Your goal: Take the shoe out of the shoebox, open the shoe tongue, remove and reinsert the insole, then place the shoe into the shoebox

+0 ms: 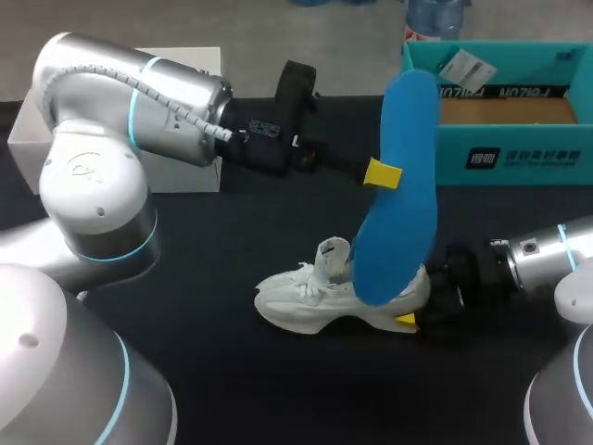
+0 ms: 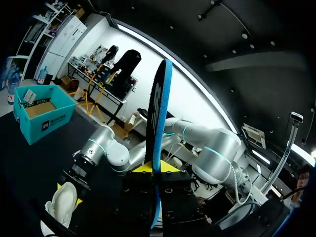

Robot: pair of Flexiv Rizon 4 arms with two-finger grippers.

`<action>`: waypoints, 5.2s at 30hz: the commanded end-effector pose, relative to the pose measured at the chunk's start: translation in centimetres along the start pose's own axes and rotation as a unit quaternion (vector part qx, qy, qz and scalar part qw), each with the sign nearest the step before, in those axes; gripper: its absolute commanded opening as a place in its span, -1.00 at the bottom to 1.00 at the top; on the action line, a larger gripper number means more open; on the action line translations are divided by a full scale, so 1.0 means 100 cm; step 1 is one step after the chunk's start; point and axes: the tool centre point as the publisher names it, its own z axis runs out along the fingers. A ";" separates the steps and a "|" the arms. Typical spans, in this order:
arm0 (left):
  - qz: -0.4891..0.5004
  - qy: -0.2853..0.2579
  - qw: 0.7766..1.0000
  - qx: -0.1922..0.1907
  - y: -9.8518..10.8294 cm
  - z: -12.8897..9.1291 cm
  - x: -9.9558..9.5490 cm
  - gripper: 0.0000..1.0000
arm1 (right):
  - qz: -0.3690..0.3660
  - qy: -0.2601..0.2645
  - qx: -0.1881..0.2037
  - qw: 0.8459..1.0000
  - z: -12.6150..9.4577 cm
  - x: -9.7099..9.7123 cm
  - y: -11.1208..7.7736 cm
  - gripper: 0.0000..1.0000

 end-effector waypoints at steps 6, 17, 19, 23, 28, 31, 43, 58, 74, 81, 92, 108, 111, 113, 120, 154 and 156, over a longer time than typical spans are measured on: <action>-0.009 0.020 0.999 0.025 -0.009 -0.032 0.037 -1.00 | 0.000 -0.001 0.002 1.000 0.001 0.001 0.000 -1.00; -0.015 0.041 0.999 0.024 -0.015 -0.032 0.063 -1.00 | 0.000 -0.001 0.002 1.000 0.001 0.001 0.000 -1.00; -0.016 0.043 0.999 0.023 -0.014 -0.031 0.065 -1.00 | 0.000 -0.001 0.002 1.000 0.001 0.001 0.000 -1.00; -0.030 0.045 0.998 0.027 -0.011 -0.033 0.069 -1.00 | 0.000 -0.001 0.002 1.000 0.001 0.001 0.000 -1.00; -0.036 0.044 0.998 0.027 -0.003 -0.034 0.070 -1.00 | 0.000 -0.001 0.002 1.000 0.001 0.001 0.000 -1.00; -0.038 0.046 0.998 0.031 0.000 -0.037 0.070 -1.00 | 0.000 -0.001 0.002 1.000 0.001 0.001 0.000 -1.00; -0.042 0.040 0.998 0.040 0.002 -0.039 0.067 -1.00 | 0.000 -0.001 0.002 1.000 0.001 0.001 0.000 -1.00; -0.042 0.040 0.998 0.040 0.002 -0.039 0.067 -1.00 | 0.000 -0.001 0.002 1.000 0.001 0.001 0.000 -1.00; -0.042 0.040 0.998 0.040 0.002 -0.039 0.067 -1.00 | 0.022 0.008 0.043 0.999 -0.007 -0.002 0.003 1.00; -0.042 0.040 0.998 0.040 0.002 -0.039 0.067 -1.00 | 0.038 0.020 0.094 0.995 -0.018 -0.001 0.013 1.00; -0.042 0.040 0.998 0.040 0.002 -0.039 0.067 -1.00 | 0.086 0.025 0.231 0.969 -0.034 0.009 0.037 1.00; -0.042 0.040 0.998 0.040 0.002 -0.039 0.067 -1.00 | 0.087 -0.006 0.355 0.931 -0.055 0.022 0.064 1.00; -0.042 0.040 0.998 0.040 0.002 -0.039 0.067 -1.00 | 0.088 -0.004 0.376 0.923 -0.057 0.021 0.069 1.00; -0.042 0.040 0.998 0.040 0.002 -0.039 0.067 -1.00 | 0.088 -0.006 0.382 0.920 -0.059 0.020 0.072 1.00; -0.042 0.040 0.998 0.040 0.002 -0.039 0.067 -1.00 | 0.092 -0.014 0.422 0.902 -0.066 0.018 0.081 1.00; -0.042 0.040 0.998 0.040 0.002 -0.039 0.067 -1.00 | 0.092 0.001 0.483 0.871 -0.060 0.015 0.108 1.00; -0.042 0.040 0.998 0.040 0.002 -0.039 0.067 -1.00 | 0.092 0.001 0.483 0.871 -0.060 0.015 0.108 1.00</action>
